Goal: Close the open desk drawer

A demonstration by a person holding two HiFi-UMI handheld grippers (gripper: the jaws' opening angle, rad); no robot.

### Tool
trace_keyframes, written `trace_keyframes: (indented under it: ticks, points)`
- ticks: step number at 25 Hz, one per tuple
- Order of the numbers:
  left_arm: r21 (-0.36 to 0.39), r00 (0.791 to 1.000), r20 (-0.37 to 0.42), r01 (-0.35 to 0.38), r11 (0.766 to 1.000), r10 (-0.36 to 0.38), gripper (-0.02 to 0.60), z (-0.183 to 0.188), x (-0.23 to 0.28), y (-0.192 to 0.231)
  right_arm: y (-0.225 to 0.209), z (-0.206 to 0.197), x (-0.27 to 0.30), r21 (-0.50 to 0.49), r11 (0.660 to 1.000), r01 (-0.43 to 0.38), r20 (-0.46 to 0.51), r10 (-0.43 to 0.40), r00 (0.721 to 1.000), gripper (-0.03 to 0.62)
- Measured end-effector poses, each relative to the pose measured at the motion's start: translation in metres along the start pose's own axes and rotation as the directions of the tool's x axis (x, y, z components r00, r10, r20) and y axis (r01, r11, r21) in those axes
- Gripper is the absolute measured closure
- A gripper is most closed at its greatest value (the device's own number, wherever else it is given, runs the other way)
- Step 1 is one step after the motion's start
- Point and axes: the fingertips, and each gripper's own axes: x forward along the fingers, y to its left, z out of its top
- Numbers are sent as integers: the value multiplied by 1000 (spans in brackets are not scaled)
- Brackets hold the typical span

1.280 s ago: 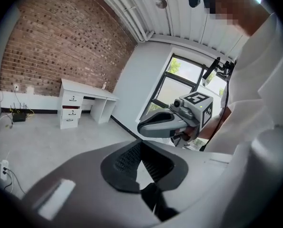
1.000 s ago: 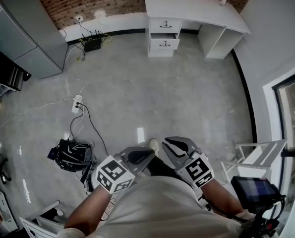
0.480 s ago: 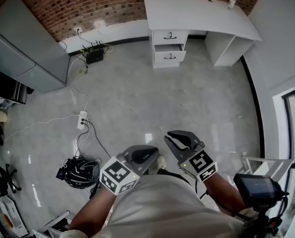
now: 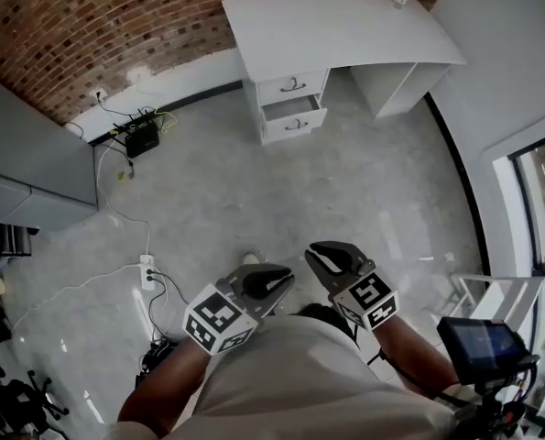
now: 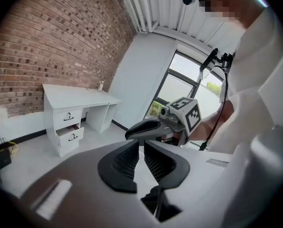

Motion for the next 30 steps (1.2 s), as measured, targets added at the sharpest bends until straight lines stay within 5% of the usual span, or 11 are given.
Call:
trace_keyframes:
  ticks: [5,11,16,22,26,30]
  points:
    - [59,992,-101,82,995,-76,543,18,-8,83,-53,18,75,92,993,80,2,-80,997,546]
    - [23,988,-109,108,994,-105,543,44,23,150,-131,0,143,252,958,135,-29,-132,991,536]
    - [16,980,-160,124,992,-120,543,48,81,207,-228,-38,212,460,875,149,-26,-155,988,536]
    - [-31,963,-222,152,988,-155,543,67,164,284,-359,-87,298,583,792,182,-69,-175,982,536]
    - [-5,962,-231,147,989,-144,543,70,218,339,-435,-116,353,712,689,137,-22,-172,985,536]
    - [41,953,-269,158,987,-141,543,65,269,382,-486,-154,405,857,514,50,46,-173,984,536]
